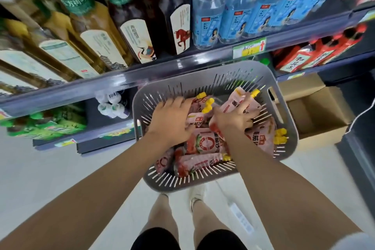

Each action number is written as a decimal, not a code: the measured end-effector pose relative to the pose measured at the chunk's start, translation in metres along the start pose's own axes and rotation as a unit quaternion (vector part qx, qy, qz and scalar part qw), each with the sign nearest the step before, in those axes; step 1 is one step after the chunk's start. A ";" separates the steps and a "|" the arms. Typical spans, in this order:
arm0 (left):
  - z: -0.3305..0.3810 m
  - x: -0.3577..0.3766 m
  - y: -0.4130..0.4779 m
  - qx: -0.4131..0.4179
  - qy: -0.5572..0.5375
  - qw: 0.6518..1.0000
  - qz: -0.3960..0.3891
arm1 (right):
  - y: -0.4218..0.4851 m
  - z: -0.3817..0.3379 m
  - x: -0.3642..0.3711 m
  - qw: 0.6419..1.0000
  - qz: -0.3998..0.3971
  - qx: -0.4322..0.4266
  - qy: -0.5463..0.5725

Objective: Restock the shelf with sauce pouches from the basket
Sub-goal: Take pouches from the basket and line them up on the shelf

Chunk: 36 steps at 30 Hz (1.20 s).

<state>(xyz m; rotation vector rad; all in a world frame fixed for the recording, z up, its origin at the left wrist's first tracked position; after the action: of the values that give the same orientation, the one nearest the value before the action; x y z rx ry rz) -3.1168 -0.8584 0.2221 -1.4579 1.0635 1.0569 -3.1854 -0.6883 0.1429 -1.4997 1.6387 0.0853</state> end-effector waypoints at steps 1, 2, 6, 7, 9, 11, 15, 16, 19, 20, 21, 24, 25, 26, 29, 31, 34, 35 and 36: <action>0.001 0.002 0.000 -0.004 0.003 1.000 -0.008 | -0.006 -0.006 -0.004 1.000 -0.016 -0.008 -0.010; 0.001 0.003 0.001 -0.008 0.006 1.000 -0.015 | -0.007 -0.009 -0.006 0.999 -0.024 -0.018 -0.011; 0.006 0.007 0.003 -0.016 0.017 0.999 -0.032 | -0.009 -0.014 -0.021 0.998 -0.034 -0.051 -0.032; 0.009 0.008 0.002 -0.016 0.023 0.999 -0.036 | -0.010 -0.017 -0.026 0.997 -0.036 -0.060 -0.037; 0.015 0.013 0.000 -0.019 0.034 0.998 -0.042 | -0.015 -0.025 -0.039 0.995 -0.026 -0.083 -0.041; 0.022 0.018 -0.005 -0.028 0.032 0.998 -0.052 | -0.017 -0.029 -0.049 0.994 -0.012 -0.100 -0.049; 0.032 0.026 -0.009 -0.048 0.051 0.996 -0.054 | -0.018 -0.027 -0.064 0.993 -0.011 -0.110 -0.043; 0.034 0.027 -0.008 -0.052 0.057 0.996 -0.045 | -0.019 -0.026 -0.066 0.993 -0.015 -0.111 -0.043; 0.029 0.023 -0.002 -0.076 0.048 0.996 -0.028 | -0.019 -0.022 -0.069 0.991 -0.025 -0.122 -0.047; 0.027 0.019 -0.001 -0.076 0.050 0.996 -0.025 | -0.020 -0.021 -0.069 0.990 -0.027 -0.126 -0.054; 0.025 0.016 0.000 -0.070 0.052 0.996 -0.023 | -0.021 -0.021 -0.068 0.989 -0.030 -0.131 -0.062; 0.018 0.001 0.001 -0.051 0.039 0.998 0.005 | -0.023 -0.020 -0.067 0.986 -0.032 -0.148 -0.070; 0.016 -0.005 0.001 -0.043 0.032 0.998 0.023 | -0.023 -0.020 -0.067 0.986 -0.033 -0.152 -0.064; 0.014 -0.011 0.001 -0.034 0.022 0.998 0.038 | -0.023 -0.020 -0.067 0.986 -0.035 -0.151 -0.057; 0.007 -0.024 0.002 0.001 -0.046 0.998 0.033 | -0.020 -0.020 -0.065 0.989 -0.043 -0.136 -0.036; 0.003 -0.039 0.001 0.016 -0.067 0.997 0.031 | -0.018 -0.022 -0.065 0.991 -0.047 -0.126 -0.015; 0.003 -0.076 -0.003 0.041 -0.086 0.993 0.070 | -0.017 -0.021 -0.063 0.992 -0.053 -0.115 -0.001; 0.000 -0.089 -0.003 0.046 -0.102 0.991 0.075 | -0.017 -0.020 -0.063 0.992 -0.054 -0.115 -0.003; -0.003 -0.100 -0.001 0.051 -0.118 0.990 0.063 | -0.017 -0.020 -0.063 0.992 -0.054 -0.117 -0.004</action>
<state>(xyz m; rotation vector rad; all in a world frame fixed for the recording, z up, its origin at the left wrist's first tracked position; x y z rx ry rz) -3.1382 -0.8517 0.3194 -1.1641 1.0326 1.2137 -3.1902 -0.6563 0.2024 -1.7597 1.5798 0.2302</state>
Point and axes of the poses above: each hand's wrist, its own y-axis towards the middle knuckle, its own x-axis out of the palm, z = x × y, the point moved 9 cm from there along y, towards the middle knuckle, and after that the axes turned 13 degrees about y, right-handed, at the moved point
